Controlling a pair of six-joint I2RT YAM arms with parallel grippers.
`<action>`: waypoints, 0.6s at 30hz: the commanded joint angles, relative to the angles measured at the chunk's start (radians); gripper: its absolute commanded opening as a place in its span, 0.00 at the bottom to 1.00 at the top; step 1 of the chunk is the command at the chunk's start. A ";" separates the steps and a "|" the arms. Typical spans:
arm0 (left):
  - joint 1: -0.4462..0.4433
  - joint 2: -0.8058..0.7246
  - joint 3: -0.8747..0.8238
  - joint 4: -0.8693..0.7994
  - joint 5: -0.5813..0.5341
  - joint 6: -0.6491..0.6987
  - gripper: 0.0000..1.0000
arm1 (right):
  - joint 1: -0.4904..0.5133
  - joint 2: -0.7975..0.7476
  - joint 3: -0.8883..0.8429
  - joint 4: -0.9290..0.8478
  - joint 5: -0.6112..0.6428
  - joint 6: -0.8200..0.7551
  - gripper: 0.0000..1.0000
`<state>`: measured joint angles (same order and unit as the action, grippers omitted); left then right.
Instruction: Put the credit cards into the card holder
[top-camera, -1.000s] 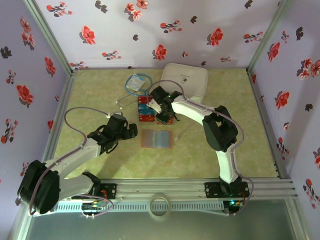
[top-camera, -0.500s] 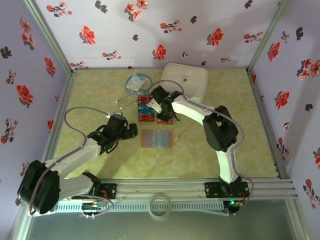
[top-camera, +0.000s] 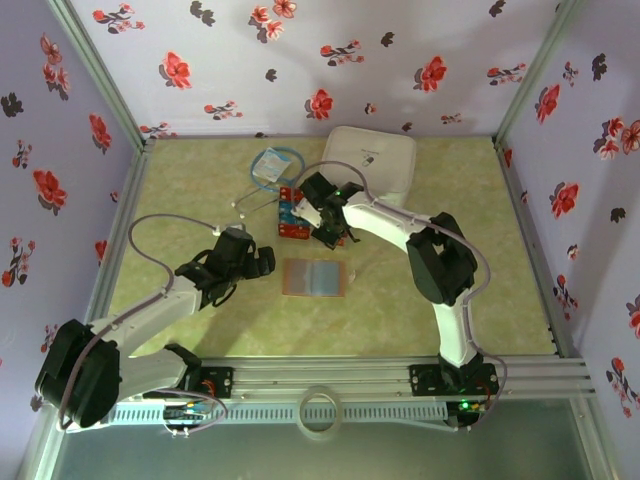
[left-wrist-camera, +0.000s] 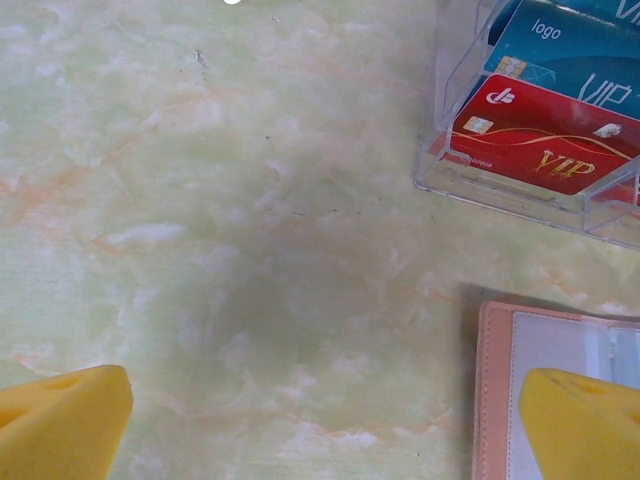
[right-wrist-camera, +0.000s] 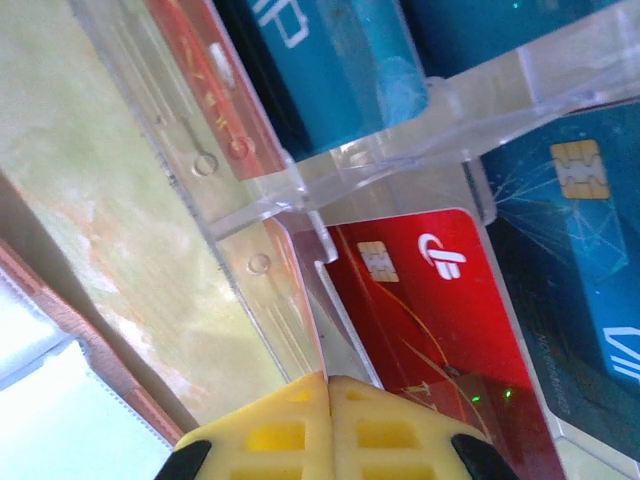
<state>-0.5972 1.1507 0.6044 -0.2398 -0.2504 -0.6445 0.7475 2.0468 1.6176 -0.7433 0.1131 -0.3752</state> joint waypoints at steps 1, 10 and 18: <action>0.010 0.014 0.005 0.017 0.011 -0.003 1.00 | 0.027 -0.036 0.008 -0.032 0.028 -0.032 0.00; 0.011 0.021 0.007 0.020 0.020 0.005 1.00 | 0.064 -0.087 0.035 -0.062 0.081 -0.069 0.00; 0.012 0.036 0.018 0.020 0.039 0.021 1.00 | 0.072 -0.155 0.036 -0.067 0.085 -0.051 0.00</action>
<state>-0.5949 1.1736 0.6048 -0.2321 -0.2256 -0.6434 0.8120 1.9518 1.6226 -0.7853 0.1806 -0.4198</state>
